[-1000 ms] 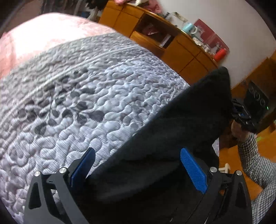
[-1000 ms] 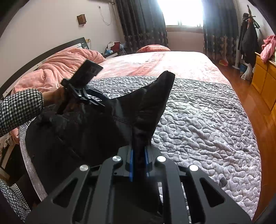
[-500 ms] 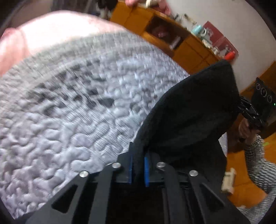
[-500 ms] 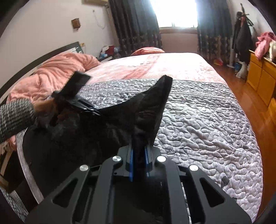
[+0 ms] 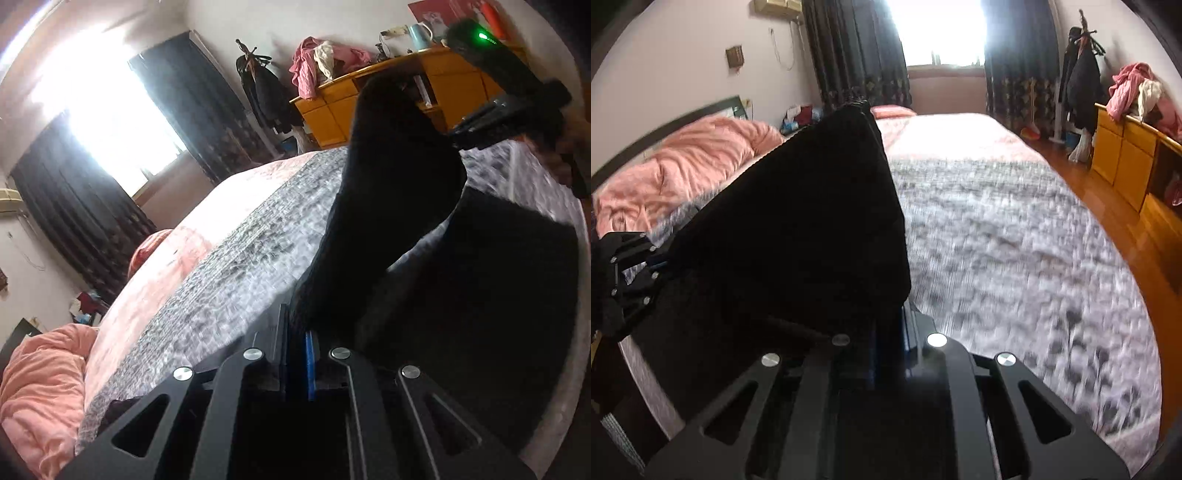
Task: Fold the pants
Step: 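Lift the hems with both grippers and fold them over toward the waistband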
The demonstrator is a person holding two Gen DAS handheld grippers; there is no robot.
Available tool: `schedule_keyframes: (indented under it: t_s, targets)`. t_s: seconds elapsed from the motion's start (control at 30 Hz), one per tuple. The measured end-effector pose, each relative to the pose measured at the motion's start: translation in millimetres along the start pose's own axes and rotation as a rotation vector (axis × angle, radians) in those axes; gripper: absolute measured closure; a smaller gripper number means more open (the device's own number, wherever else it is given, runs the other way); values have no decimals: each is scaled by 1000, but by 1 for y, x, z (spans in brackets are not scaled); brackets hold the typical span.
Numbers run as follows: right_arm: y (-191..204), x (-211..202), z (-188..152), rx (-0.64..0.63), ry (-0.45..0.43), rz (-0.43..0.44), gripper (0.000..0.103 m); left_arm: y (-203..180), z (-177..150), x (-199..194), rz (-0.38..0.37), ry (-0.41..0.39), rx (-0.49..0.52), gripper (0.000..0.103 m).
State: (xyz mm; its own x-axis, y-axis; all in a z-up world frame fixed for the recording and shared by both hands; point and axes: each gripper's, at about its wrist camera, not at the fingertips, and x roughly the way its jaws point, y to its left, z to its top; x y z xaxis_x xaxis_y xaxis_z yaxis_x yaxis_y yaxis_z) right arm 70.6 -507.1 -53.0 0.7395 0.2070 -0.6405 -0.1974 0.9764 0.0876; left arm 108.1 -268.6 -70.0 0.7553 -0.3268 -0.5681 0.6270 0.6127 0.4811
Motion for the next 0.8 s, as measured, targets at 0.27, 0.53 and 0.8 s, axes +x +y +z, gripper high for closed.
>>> schedule_keyframes:
  t_s: [0.27, 0.53, 0.8]
  targets:
    - [2, -12, -72, 79, 164, -15, 53, -38, -52, 1, -94, 156, -124, 96]
    - [-44, -62, -138, 558, 133, 183, 35, -56, -70, 13, -51, 178, -96, 93]
    - [-28, -46, -139, 751, 153, 327, 20, -60, -74, 16, -36, 180, -91, 92]
